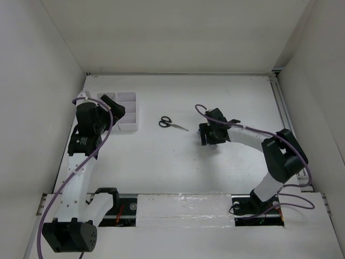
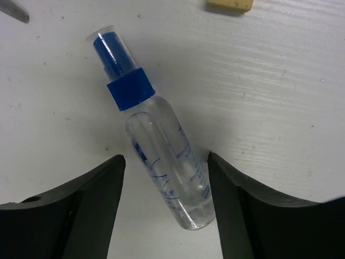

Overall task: Sort the stationery into containers
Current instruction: Pick up the stationery from the center of the board.

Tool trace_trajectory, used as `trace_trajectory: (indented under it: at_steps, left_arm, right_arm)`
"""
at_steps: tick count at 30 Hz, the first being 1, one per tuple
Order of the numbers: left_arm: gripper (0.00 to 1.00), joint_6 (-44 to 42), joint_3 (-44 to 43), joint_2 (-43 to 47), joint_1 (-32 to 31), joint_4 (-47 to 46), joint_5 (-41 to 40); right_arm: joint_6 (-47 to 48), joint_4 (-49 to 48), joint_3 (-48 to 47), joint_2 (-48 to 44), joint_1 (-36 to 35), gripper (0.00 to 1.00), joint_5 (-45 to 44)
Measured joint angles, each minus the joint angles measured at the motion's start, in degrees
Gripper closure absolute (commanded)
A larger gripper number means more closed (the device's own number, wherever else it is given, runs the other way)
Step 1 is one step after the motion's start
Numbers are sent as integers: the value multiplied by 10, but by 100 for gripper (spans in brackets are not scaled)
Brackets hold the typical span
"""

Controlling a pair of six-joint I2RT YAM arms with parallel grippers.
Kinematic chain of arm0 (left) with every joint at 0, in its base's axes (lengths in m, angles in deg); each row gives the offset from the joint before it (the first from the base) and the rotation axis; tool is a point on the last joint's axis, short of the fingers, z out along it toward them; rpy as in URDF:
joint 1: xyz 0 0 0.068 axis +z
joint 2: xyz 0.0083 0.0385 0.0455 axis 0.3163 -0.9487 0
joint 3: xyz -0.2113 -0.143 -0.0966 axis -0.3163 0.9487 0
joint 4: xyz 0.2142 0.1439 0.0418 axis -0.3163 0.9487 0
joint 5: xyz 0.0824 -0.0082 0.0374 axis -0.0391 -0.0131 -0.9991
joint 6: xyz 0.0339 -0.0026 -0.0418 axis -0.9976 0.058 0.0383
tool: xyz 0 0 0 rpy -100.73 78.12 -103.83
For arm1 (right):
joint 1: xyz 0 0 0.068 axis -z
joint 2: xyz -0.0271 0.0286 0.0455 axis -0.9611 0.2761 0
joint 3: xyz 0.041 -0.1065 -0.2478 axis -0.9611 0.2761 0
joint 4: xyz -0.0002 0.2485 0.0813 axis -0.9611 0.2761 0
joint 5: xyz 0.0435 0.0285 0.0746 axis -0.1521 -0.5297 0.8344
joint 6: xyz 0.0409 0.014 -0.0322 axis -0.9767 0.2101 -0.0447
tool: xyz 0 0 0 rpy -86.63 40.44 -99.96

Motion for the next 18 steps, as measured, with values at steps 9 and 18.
trace_trajectory:
  at_steps: [9, 18]
  left_arm:
    - [1, -8, 0, 10, 9, 0, 12]
    - [1, -28, 24, 8, 15, -25, 113]
  right_arm:
    - [8, 8, -40, 36, -1, 100, -5]
    - [6, 26, -28, -27, -23, 100, 10]
